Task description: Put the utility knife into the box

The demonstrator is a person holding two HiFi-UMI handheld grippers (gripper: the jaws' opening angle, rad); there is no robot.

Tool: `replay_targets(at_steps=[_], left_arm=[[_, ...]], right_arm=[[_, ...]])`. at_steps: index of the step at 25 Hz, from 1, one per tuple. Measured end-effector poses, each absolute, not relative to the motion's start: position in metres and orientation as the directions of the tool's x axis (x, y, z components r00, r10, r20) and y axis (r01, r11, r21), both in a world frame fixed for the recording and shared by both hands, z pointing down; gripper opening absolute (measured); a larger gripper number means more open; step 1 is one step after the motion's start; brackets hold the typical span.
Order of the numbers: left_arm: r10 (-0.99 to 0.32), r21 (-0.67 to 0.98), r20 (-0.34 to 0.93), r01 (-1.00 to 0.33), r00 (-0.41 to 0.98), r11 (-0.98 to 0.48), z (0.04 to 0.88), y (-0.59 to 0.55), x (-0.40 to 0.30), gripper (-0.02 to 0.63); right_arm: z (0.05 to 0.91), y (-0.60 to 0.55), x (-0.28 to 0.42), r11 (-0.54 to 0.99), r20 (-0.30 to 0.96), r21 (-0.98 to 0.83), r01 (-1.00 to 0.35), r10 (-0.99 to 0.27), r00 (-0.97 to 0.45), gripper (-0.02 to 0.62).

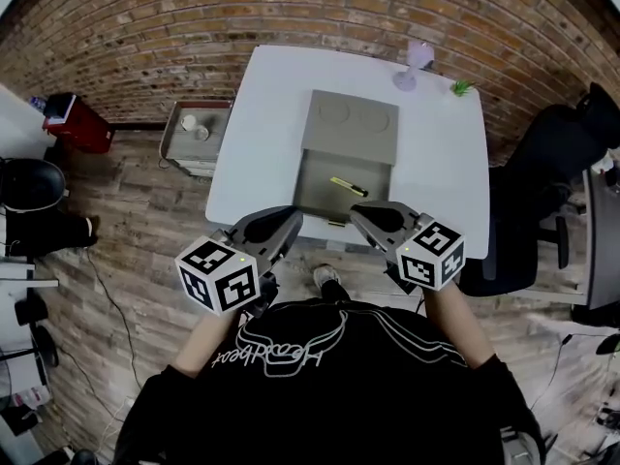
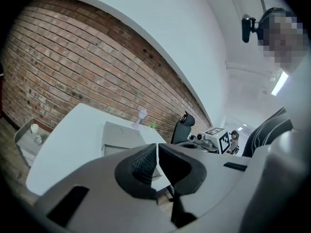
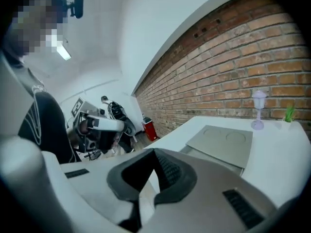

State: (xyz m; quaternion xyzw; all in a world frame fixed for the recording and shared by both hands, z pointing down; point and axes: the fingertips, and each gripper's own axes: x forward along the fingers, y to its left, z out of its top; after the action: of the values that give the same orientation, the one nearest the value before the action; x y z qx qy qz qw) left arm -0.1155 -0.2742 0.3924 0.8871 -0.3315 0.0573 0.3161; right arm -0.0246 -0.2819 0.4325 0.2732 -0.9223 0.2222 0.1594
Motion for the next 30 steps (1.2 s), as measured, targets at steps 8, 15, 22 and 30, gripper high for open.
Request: replay_targets(at_steps=[8, 15, 22, 30], left_arm=[[-0.477, 0.504, 0.267, -0.543, 0.837, -0.671, 0.373, -0.256, -0.092, 0.037], [-0.449, 0.494, 0.243, -0.508, 0.860, -0.706, 0.361, -0.243, -0.077, 0.037], [-0.462, 0.502, 0.243, -0.518, 0.853, -0.693, 0.364, -0.237, -0.080, 0.037], [-0.471, 0.506, 0.263, -0.536, 0.842, -0.676, 0.370, -0.237, -0.080, 0.037]], right_arm=[[0.376, -0.260, -0.001, 0.691, 0.176, -0.439, -0.574, -0.561, -0.809, 0.002], [0.362, -0.240, 0.015, 0.704, 0.164, -0.349, -0.619, -0.604, -0.780, 0.002], [0.364, -0.233, 0.016, 0.700, 0.183, -0.344, -0.626, -0.603, -0.776, 0.002], [0.367, -0.231, 0.006, 0.732, 0.204, -0.327, -0.598, -0.563, -0.801, 0.002]])
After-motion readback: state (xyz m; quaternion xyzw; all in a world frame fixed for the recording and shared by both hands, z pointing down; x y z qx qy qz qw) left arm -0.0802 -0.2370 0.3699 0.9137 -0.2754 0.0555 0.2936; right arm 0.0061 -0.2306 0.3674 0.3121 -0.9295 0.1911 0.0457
